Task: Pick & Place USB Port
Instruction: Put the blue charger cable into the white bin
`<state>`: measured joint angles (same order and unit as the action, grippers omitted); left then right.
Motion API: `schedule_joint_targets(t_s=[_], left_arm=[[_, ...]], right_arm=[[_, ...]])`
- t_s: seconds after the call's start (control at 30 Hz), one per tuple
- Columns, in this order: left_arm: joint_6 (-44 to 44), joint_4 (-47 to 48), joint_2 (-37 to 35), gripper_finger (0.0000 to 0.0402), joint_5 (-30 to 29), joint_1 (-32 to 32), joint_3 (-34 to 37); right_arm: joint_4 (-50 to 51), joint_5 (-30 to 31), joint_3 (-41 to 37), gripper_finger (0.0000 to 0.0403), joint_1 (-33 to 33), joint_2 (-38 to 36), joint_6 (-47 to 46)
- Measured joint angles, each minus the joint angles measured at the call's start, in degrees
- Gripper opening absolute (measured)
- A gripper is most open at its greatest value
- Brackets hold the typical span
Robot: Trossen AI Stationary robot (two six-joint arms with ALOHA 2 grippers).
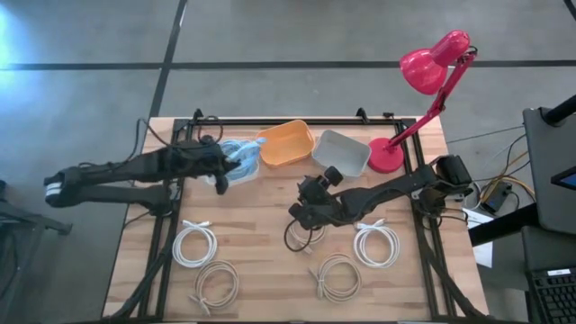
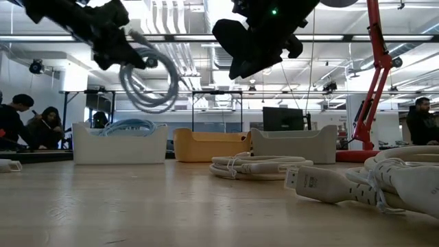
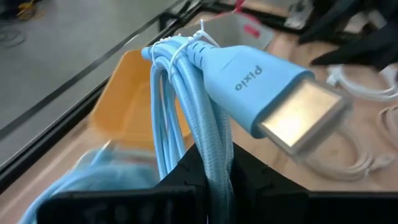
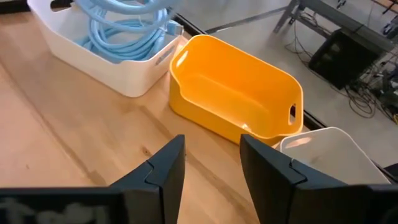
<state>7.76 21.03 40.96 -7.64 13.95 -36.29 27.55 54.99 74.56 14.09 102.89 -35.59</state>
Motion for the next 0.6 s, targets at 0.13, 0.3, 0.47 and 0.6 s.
schedule_joint_targets(t_s=[0.13, 0.3, 0.47, 0.6], left_arm=[[0.3, 2.9, -2.9, 0.0029, 0.0, 0.7, 1.9], [1.1, 2.0, -4.1, 0.0028, 0.1, 1.3, 6.5], [1.9, -6.1, -4.1, 0.0031, 0.7, 2.3, 12.3], [1.9, -8.6, -4.3, 0.0027, 1.0, 4.3, 15.3]], right_arm=[[0.0, 0.0, 0.0, 0.0146, 0.1, 0.0, 0.0], [0.0, 0.0, 0.0, 0.0137, 0.0, 0.0, 0.0], [0.0, 0.0, 0.0, 0.013, 0.1, 0.0, 0.0], [0.0, 0.0, 0.0, 0.0125, 0.0, 0.0, 0.0]])
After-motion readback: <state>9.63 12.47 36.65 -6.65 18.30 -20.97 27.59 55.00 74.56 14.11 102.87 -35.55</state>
